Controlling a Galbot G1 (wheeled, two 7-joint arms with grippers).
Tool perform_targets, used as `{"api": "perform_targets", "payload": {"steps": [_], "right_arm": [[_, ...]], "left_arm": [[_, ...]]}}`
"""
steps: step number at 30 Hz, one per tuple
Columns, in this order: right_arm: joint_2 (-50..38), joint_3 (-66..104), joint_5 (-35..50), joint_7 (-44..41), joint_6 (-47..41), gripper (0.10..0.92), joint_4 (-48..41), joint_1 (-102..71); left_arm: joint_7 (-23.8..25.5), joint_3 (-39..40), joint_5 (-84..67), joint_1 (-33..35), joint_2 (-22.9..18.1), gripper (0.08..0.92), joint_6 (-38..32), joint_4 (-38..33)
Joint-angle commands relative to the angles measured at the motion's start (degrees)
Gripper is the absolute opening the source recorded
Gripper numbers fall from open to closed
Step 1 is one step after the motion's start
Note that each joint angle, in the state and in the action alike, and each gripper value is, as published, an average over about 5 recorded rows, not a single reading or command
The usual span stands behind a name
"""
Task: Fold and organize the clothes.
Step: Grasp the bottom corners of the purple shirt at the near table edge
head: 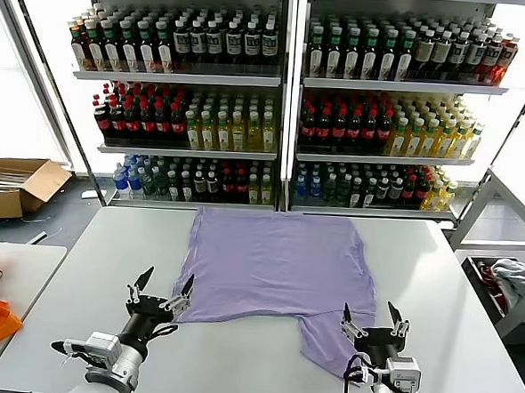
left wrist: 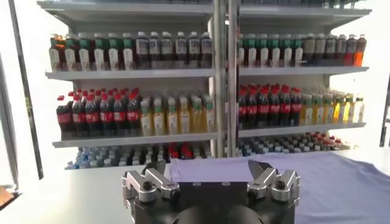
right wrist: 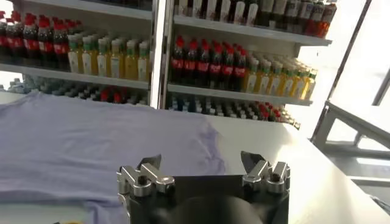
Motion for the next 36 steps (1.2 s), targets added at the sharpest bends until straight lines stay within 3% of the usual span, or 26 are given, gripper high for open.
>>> {"api": "perform_targets", "payload": {"steps": [1, 36], "right_arm": [[-0.8, 1.2, 1.9, 1.7, -0.9, 0.823, 0.8, -2.8], [3.4, -3.7, 4.1, 4.3, -0.7, 0.823, -3.8, -2.7]], "left_arm": [[-0.4, 1.0, 1.9, -0.7, 0.6, 0.823, 2.1, 2.3], [-0.1, 0.7, -0.7, -1.8, 1.6, 0.823, 3.0, 7.9]]}}
